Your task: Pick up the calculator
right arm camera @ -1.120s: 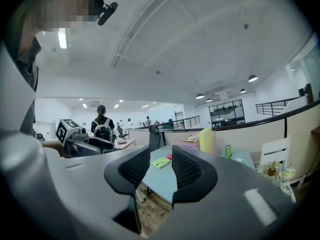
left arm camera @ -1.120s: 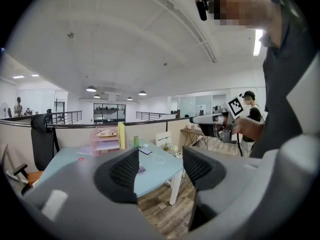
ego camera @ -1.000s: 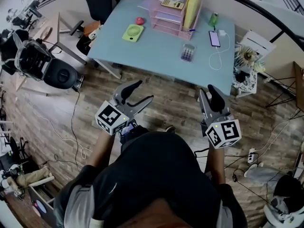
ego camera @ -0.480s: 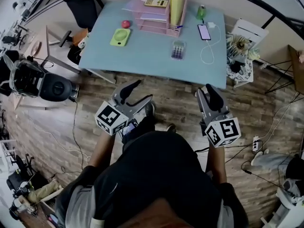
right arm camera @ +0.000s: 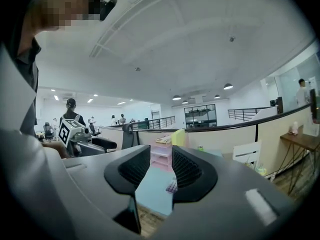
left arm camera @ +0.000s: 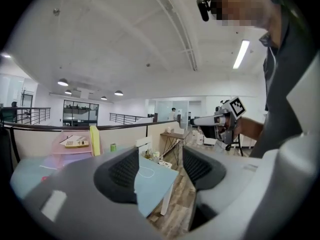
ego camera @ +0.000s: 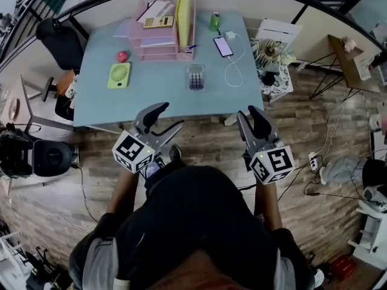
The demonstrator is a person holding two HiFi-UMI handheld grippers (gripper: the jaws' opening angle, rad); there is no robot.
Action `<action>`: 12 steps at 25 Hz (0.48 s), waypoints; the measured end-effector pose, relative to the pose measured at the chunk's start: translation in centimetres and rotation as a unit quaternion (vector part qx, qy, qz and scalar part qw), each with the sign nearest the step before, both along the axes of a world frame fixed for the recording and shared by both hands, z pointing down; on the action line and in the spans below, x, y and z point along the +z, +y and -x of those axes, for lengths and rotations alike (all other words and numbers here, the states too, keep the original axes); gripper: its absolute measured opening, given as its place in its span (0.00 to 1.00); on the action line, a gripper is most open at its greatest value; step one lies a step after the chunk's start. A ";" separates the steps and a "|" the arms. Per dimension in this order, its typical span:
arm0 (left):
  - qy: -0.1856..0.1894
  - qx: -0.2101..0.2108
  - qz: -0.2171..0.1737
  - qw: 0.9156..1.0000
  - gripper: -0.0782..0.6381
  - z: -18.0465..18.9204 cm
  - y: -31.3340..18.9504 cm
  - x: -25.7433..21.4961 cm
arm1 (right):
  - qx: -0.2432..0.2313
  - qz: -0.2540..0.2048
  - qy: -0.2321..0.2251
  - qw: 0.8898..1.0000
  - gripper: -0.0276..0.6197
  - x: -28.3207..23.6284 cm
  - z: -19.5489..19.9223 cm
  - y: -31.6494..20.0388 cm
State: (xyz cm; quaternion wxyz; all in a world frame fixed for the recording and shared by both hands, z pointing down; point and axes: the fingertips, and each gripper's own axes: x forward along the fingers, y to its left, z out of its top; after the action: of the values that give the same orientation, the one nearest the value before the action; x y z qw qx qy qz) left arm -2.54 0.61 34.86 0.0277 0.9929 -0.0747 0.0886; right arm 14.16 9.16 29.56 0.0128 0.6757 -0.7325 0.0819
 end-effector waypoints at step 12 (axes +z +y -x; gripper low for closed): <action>0.020 0.080 0.014 0.996 0.52 -2.2 -4.7 0.9 | 0.076 0.018 0.023 0.997 0.23 -0.6 0.4 -1.8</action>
State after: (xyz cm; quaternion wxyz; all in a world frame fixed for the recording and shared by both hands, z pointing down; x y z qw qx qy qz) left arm -0.37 -4.10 35.76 0.0359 0.9968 0.0072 0.0716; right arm 13.79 7.36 29.00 0.0356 0.7308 -0.6769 0.0805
